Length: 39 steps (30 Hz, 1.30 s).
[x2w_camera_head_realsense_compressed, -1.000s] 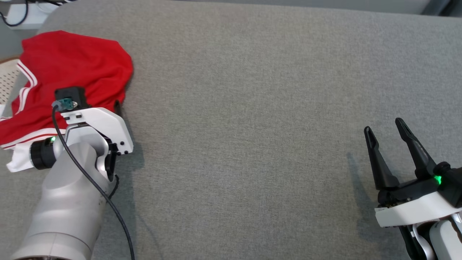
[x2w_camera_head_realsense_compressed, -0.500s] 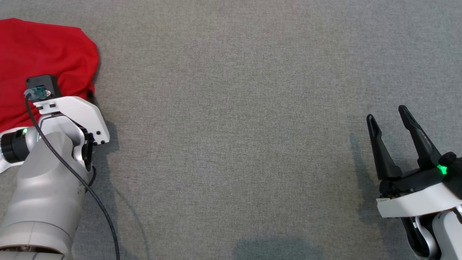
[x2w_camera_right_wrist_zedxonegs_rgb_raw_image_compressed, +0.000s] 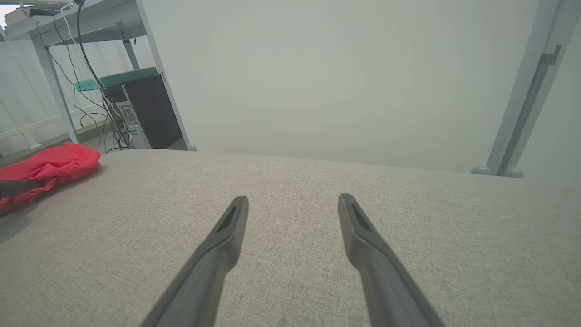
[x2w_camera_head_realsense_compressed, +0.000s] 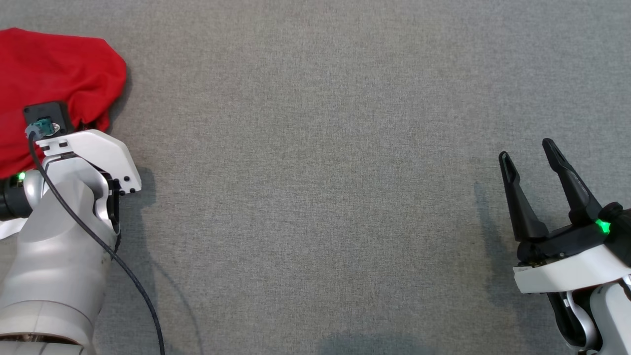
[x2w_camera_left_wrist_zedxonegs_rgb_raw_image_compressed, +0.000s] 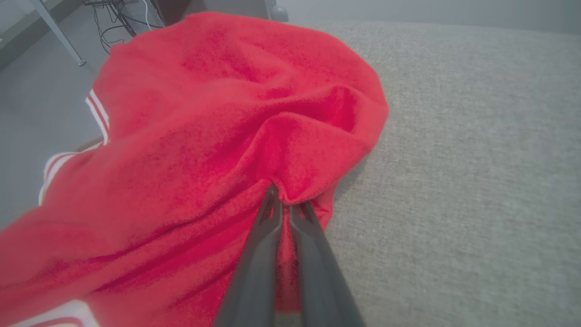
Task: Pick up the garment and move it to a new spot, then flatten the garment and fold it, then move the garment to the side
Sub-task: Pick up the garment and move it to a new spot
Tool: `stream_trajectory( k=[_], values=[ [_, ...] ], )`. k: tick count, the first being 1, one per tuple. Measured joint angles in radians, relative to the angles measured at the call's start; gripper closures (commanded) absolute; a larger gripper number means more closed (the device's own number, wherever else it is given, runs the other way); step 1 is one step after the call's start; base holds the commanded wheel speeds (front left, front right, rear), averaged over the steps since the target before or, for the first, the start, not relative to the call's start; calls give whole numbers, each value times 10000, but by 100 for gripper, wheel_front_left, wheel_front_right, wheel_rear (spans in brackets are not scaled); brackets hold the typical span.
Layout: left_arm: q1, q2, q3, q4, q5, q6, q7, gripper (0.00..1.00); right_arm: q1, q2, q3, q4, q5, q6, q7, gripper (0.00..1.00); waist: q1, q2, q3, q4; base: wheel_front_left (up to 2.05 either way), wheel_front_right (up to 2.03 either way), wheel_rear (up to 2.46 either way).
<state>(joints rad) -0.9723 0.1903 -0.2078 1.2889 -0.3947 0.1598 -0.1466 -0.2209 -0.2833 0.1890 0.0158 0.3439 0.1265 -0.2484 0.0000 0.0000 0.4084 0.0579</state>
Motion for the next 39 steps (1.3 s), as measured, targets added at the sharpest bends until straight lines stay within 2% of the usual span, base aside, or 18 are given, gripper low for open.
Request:
stream_trajectory(
  k=[8,13,19,28,39],
  values=[
    [96,230,-15,-288,0,6,-911,100,26,299,121,186,4,0,-2,0,0,0,-659,23,0,0,0],
    [524,255,-82,-984,165,-2,-1018,100,77,387,121,324,4,0,-2,0,0,0,-1156,39,0,0,0],
    [1069,263,-180,-2452,376,-4,-1020,100,490,639,140,443,44,0,0,0,0,0,-1849,36,0,0,0],
    [1693,-117,-777,-3737,602,-194,-1022,100,1039,926,144,629,111,0,-2,0,0,0,-2944,-260,0,0,0],
    [2202,-830,-1806,-5496,788,-533,-31,100,1495,1179,176,671,184,0,0,0,0,0,-3797,-1124,0,0,0]
  ],
)
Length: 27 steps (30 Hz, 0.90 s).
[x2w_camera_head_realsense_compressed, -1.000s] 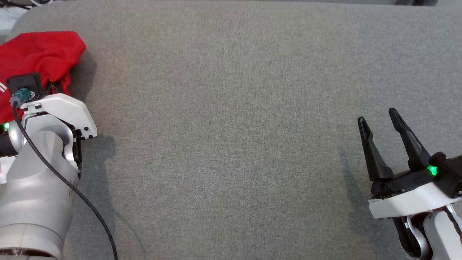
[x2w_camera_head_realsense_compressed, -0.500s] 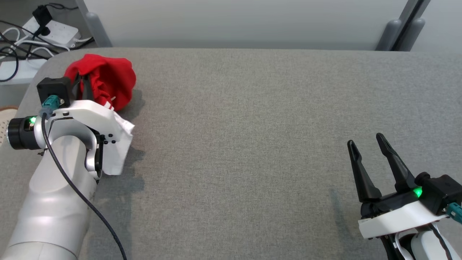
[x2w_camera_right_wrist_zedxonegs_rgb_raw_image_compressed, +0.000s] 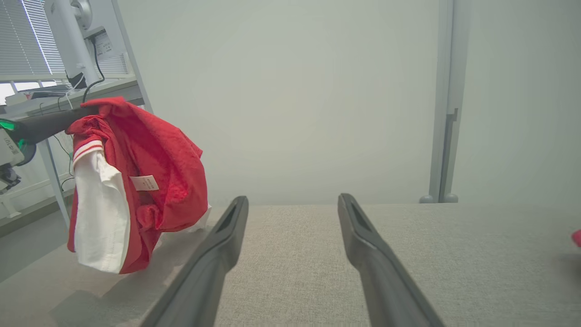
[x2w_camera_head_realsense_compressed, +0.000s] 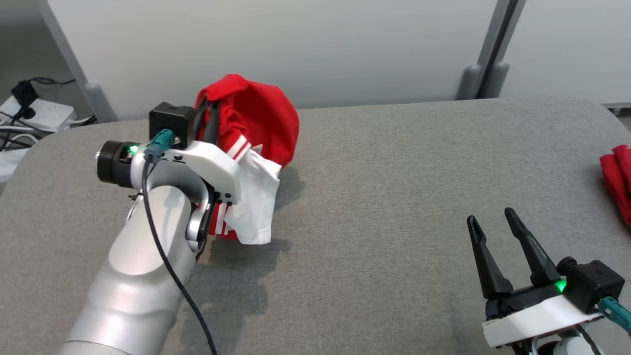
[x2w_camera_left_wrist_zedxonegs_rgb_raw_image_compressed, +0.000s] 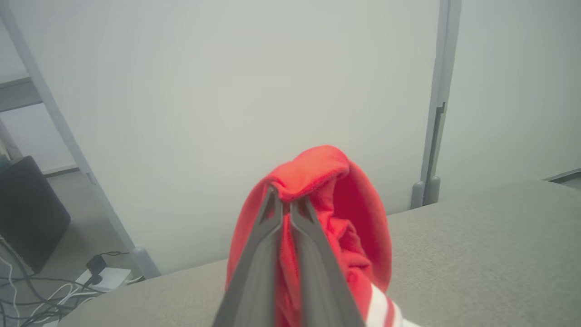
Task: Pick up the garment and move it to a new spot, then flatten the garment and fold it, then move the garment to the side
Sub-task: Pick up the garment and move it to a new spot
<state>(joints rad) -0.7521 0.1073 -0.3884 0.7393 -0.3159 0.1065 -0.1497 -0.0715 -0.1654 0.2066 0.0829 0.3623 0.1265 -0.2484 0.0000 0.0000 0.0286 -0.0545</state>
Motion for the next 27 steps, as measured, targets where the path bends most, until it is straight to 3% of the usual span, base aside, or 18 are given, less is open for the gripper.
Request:
stream_trajectory(
  k=[10,19,27],
  values=[
    [134,-466,-930,-1388,81,-15,761,100,13,6,148,6,4,0,0,0,0,0,-256,-1016,0,0,0],
    [888,-658,-2178,-1455,46,-307,1108,100,2,4,255,4,31,0,0,0,0,0,-192,-1678,0,0,0],
    [1378,-660,-3843,-1344,-1277,-575,1009,100,-9,33,265,21,86,0,0,0,0,0,194,-1964,0,0,0]
  ],
)
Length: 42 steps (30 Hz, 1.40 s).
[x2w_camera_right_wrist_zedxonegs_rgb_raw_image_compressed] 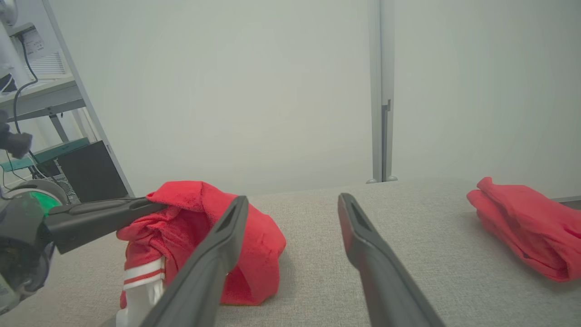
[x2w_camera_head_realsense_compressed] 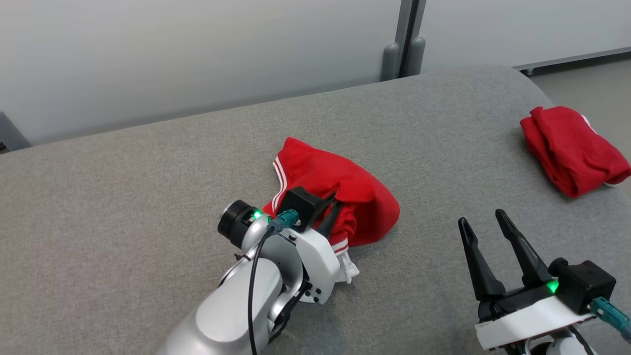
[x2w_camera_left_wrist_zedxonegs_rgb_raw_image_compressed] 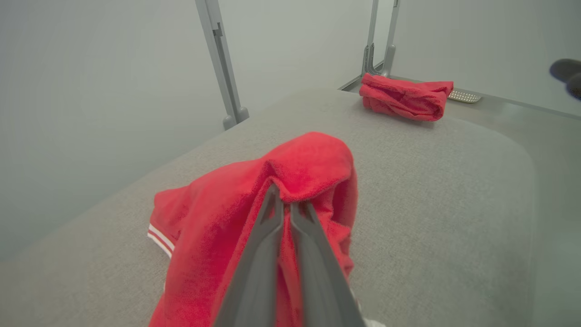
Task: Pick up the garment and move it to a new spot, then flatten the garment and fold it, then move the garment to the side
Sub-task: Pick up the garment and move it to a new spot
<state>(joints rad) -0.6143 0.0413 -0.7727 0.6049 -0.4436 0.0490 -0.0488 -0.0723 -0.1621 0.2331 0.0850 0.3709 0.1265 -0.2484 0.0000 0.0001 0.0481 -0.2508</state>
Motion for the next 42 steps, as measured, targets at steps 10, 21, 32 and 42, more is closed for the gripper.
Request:
stream_trajectory(
  k=[10,21,32,42],
  values=[
    [-81,42,-2295,217,-1845,174,-577,93,-312,81,10,-6,0,0,0,0,0,0,639,114,0,0,0],
    [-367,40,-2740,500,-3116,805,-1728,0,-307,81,23,113,0,0,0,0,0,0,495,370,0,0,0],
    [278,360,-1110,-802,-2955,1452,-2027,0,-62,12,19,148,-2,0,0,0,0,0,-141,1175,0,0,0],
    [2637,1154,963,-3260,-1908,2121,-2027,0,289,27,-42,2,-88,0,0,0,0,0,-597,2085,0,0,0]
  ],
)
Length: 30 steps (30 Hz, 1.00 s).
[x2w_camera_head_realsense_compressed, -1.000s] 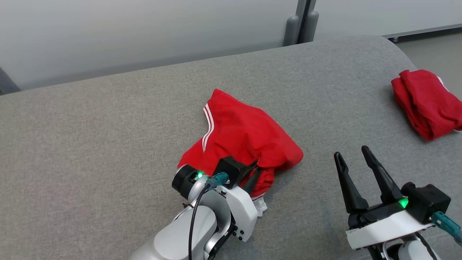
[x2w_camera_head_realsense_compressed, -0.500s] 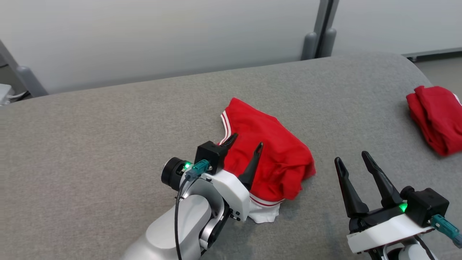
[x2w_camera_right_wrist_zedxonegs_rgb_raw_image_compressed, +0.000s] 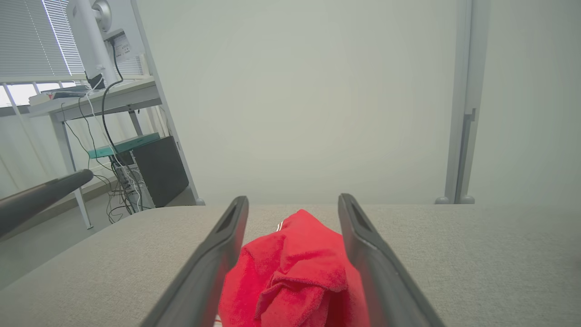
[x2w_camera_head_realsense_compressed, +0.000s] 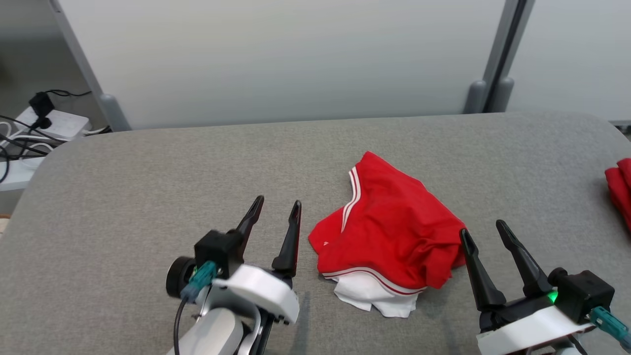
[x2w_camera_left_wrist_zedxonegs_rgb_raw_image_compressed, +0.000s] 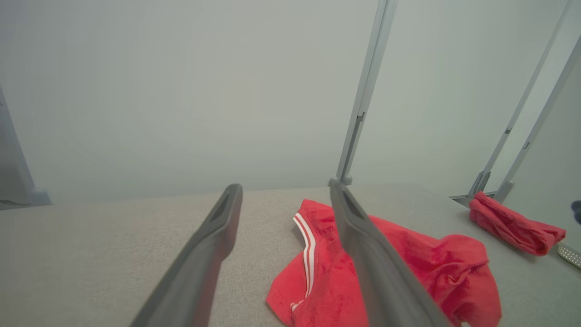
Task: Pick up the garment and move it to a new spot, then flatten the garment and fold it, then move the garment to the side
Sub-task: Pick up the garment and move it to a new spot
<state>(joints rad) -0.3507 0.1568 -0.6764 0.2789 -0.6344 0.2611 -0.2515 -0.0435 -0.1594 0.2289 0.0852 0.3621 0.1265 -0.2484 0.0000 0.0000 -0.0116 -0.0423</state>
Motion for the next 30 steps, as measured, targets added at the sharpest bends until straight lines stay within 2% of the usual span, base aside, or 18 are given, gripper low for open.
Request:
stream_trajectory(
  k=[6,16,25,30],
  values=[
    [1410,247,825,-740,314,222,0,0,273,17,-29,0,-17,0,0,0,0,0,-355,404,0,0,0],
    [3281,445,1768,-1237,811,224,0,0,699,12,-171,13,-303,0,0,0,0,0,-871,632,0,0,0],
    [4681,368,2658,-2008,1624,466,0,0,1488,228,-755,-102,-504,0,0,0,0,0,-1117,650,0,0,0],
    [4984,184,3127,-2359,2245,454,-2,0,1767,267,-947,-161,-506,0,0,0,0,0,-1124,649,0,0,0]
  ],
)
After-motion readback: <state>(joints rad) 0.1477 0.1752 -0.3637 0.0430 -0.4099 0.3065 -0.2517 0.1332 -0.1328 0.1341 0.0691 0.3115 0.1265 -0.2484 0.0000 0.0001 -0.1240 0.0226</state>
